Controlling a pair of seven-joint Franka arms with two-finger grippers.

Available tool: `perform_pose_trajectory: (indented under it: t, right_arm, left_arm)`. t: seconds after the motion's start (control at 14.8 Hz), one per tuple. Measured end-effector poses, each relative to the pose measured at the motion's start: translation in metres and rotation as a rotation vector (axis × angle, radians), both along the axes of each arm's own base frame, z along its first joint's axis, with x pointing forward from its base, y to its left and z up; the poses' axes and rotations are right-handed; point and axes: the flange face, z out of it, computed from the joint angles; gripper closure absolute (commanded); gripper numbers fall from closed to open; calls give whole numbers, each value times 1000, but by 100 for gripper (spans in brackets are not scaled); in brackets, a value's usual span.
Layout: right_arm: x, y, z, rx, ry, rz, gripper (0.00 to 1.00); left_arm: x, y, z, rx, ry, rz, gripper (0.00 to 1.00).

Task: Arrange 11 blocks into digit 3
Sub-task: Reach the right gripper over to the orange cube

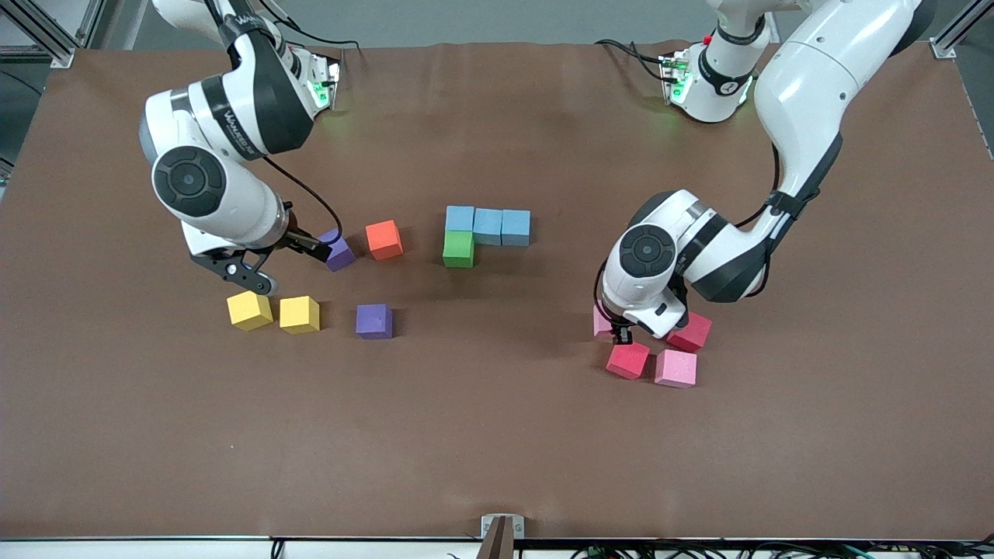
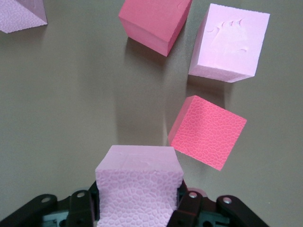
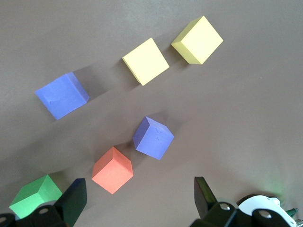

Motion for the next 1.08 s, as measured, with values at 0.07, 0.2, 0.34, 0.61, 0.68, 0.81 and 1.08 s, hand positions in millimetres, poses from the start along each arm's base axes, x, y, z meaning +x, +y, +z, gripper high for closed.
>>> perform_pose_trajectory:
  t: [0.07,0.2,0.34,0.61,0.68,0.81,1.08]
  right_arm:
    - [0,0,-6,-6,-9,-33,0]
    - [-4,1,-28,-20,-35,-126,0]
    - [-13,0,-56,-31,-63,-232,0]
    - [-42,-4,-109,-39,-139,-503,0]
    - [-48,-1,-120,-38,-163,-569,0]
    - [-62,12,-135,-34,-202,-673,0]
    - [-88,35,-156,-20,-240,-762,0]
  left_arm:
    - [0,0,0,0,0,0,61]
    - [0,0,0,0,0,0,61]
    - [0,0,0,0,1,-1,61]
    - [0,0,0,0,1,-1,61]
    - [0,0,0,0,1,-1,61]
    - [0,0,0,0,1,-1,61]
    - [0,0,0,0,1,-1,61]
